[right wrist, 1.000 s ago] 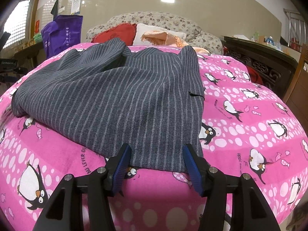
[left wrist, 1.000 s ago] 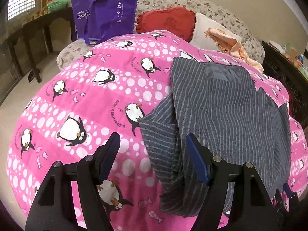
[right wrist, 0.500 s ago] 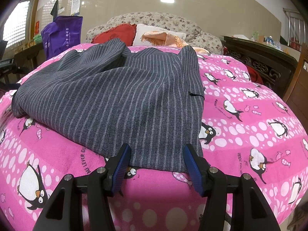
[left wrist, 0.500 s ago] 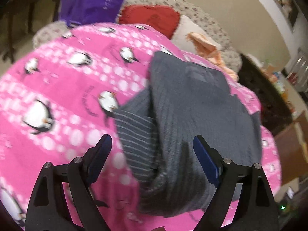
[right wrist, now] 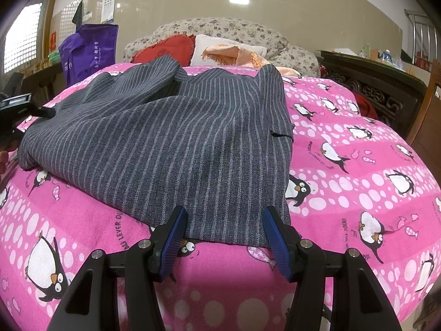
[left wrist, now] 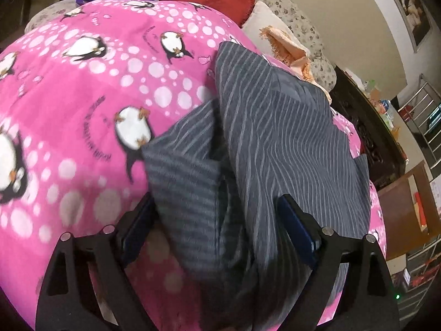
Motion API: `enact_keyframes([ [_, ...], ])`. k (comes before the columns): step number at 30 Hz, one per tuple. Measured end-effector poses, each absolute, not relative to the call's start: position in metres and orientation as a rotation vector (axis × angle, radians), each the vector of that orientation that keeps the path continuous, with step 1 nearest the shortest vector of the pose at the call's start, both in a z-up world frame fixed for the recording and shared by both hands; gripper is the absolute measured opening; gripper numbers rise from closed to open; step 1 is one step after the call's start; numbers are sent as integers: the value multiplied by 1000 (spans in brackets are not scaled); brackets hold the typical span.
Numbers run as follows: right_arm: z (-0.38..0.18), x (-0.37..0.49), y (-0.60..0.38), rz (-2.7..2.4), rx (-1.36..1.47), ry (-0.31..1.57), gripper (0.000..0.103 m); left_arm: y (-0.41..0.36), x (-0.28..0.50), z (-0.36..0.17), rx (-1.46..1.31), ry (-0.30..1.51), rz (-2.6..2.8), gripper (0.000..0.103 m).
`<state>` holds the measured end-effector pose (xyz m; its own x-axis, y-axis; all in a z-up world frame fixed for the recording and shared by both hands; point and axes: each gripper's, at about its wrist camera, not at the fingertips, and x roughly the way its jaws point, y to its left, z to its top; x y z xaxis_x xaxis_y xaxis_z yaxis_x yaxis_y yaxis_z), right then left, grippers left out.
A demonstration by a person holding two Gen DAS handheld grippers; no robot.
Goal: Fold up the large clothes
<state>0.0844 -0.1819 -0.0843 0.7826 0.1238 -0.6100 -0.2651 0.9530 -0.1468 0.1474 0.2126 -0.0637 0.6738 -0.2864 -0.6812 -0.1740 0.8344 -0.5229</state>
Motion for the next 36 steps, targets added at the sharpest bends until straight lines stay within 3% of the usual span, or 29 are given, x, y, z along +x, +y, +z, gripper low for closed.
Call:
enact_keyframes([
  [7, -84, 85, -182, 212, -230, 638, 56, 188, 158, -58, -525, 887, -274, 100],
  [9, -84, 85, -182, 212, -231, 638, 56, 197, 159, -59, -519, 897, -240, 87],
  [12, -84, 85, -182, 213, -230, 639, 56, 215, 161, -65, -573, 911, -231, 78],
  [18, -84, 85, -182, 211, -232, 638, 57, 186, 167, -57, -356, 994, -358, 78],
  [36, -85, 85, -183, 212, -230, 637, 57, 179, 184, -63, -227, 925, -346, 75],
])
